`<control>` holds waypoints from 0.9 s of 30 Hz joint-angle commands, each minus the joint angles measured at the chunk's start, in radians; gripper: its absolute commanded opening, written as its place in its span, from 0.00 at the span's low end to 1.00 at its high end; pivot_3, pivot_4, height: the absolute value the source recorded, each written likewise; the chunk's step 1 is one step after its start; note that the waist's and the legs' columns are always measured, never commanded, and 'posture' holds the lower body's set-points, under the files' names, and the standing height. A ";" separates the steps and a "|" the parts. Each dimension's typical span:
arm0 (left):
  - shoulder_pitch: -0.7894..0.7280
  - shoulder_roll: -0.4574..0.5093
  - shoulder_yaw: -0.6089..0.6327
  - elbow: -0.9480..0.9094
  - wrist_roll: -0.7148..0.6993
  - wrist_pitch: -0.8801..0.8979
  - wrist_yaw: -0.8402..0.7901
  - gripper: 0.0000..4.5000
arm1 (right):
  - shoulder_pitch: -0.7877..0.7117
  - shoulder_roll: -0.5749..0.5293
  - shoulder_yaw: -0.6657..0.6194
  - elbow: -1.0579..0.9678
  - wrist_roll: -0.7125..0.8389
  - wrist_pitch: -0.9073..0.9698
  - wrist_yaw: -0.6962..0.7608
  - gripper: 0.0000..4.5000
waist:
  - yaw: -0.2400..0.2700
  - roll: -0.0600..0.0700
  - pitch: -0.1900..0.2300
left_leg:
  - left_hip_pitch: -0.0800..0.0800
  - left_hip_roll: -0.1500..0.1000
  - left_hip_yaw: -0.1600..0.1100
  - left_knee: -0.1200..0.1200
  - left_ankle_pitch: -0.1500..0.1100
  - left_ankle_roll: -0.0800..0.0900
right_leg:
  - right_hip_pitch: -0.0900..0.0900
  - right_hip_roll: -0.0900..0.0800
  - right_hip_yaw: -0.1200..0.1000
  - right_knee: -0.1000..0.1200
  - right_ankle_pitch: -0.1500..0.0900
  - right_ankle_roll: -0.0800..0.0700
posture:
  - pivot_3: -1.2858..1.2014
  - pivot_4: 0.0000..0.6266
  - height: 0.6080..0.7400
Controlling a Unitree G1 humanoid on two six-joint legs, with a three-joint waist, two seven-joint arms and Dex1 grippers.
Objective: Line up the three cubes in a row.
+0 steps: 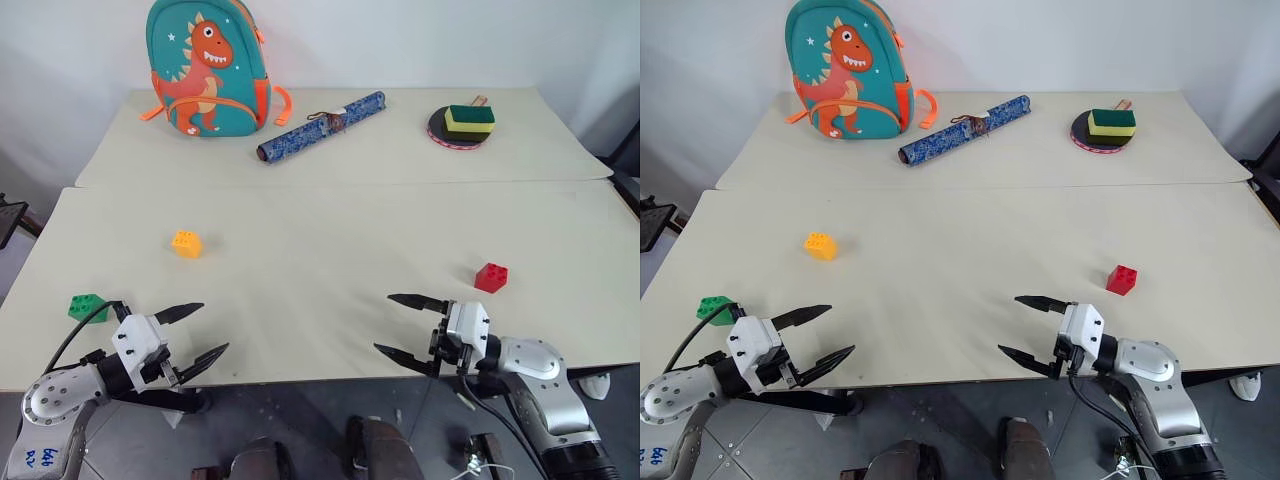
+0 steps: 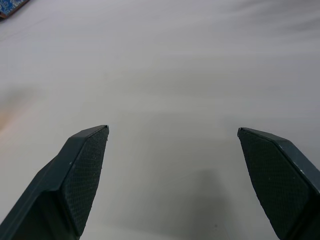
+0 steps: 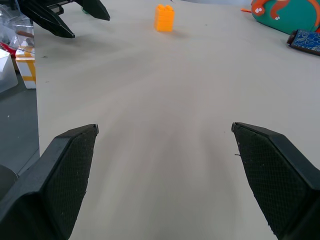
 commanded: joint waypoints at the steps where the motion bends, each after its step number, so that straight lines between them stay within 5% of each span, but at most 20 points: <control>1: 0.002 0.021 0.011 -0.026 -0.012 0.020 -0.007 0.97 | 0.000 0.007 -0.011 -0.040 0.007 -0.013 -0.014 1.00 | 0.000 0.000 0.000 | 0.000 0.000 0.000 0.000 0.000 0.000 | 0.000 0.000 0.000 0.000 0.000 0.000 | 0.52 0.24 1.00; 7: -0.035 0.033 0.028 -0.069 -0.170 0.116 -0.082 0.97 | 0.033 -0.012 -0.081 -0.089 0.035 0.011 -0.072 1.00 | 0.001 0.000 0.000 | 0.000 0.000 0.000 0.000 0.000 0.000 | 0.000 0.000 0.000 0.000 0.000 0.000 | 0.52 0.24 1.00; 11: -0.137 0.044 -0.096 -0.142 -0.183 0.168 -0.144 0.97 | 0.148 -0.084 -0.350 -0.160 0.125 0.108 -0.186 1.00 | 0.024 0.002 0.000 | -0.001 -0.001 -0.001 0.000 0.000 0.000 | 0.000 -0.001 0.000 0.000 0.000 0.000 | 0.52 0.24 1.00; 18: -0.303 -0.008 -0.283 -0.064 -0.087 0.142 -0.198 0.97 | 0.357 -0.051 -0.615 -0.093 0.108 0.064 -0.272 1.00 | 0.026 0.001 -0.003 | 0.000 -0.001 -0.001 0.001 0.000 0.000 | 0.002 0.001 0.002 -0.001 0.001 0.001 | 0.52 0.24 1.00; 27: -0.375 -0.038 -0.328 -0.012 -0.090 0.158 -0.219 0.97 | 0.256 -0.188 -0.583 0.138 0.073 0.062 -0.144 1.00 | -0.016 0.001 -0.003 | 0.007 -0.001 0.005 0.000 0.000 0.001 | 0.004 0.002 0.010 0.000 0.001 0.001 | 0.52 0.24 1.00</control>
